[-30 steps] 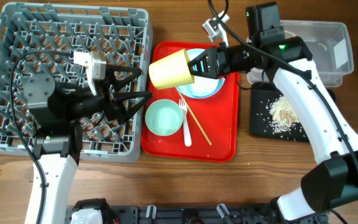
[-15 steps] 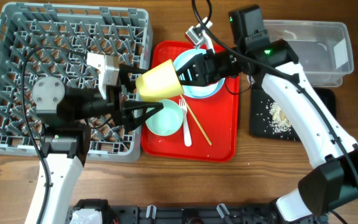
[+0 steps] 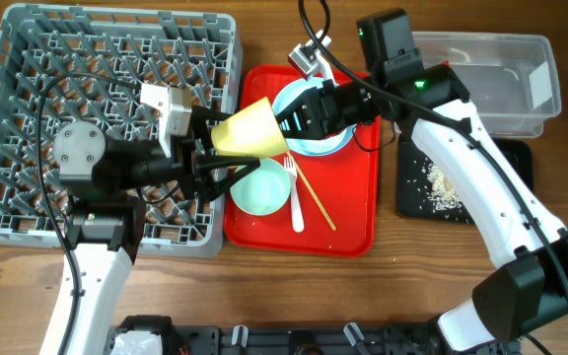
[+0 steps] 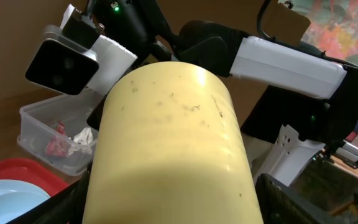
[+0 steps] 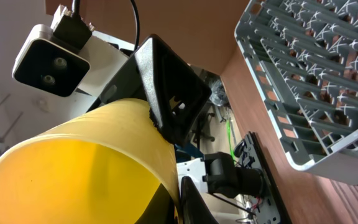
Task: Sort waste into correct bins and load items into the dishwasher rack
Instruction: 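Hand the yellow cup from the right gripper to the left gripper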
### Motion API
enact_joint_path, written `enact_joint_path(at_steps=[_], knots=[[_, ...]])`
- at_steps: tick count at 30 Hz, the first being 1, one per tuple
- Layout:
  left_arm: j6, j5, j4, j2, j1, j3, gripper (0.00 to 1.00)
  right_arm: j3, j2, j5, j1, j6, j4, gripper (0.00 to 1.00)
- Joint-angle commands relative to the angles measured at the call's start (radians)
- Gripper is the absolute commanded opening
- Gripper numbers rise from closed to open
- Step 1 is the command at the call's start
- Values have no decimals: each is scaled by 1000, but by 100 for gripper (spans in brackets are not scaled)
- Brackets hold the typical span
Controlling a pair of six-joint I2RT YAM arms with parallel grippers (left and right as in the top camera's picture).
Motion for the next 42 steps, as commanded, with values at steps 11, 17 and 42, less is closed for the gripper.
enact_joint_path(at_steps=[11, 17, 42], knots=[[1, 0, 58, 2, -4, 13, 80, 10, 5, -19, 3, 8, 5, 4], [1, -23, 63, 2, -5, 13, 82, 10, 5, -19, 3, 7, 5, 4], [2, -42, 55, 2, -2, 13, 57, 10, 5, -20, 3, 16, 5, 9]])
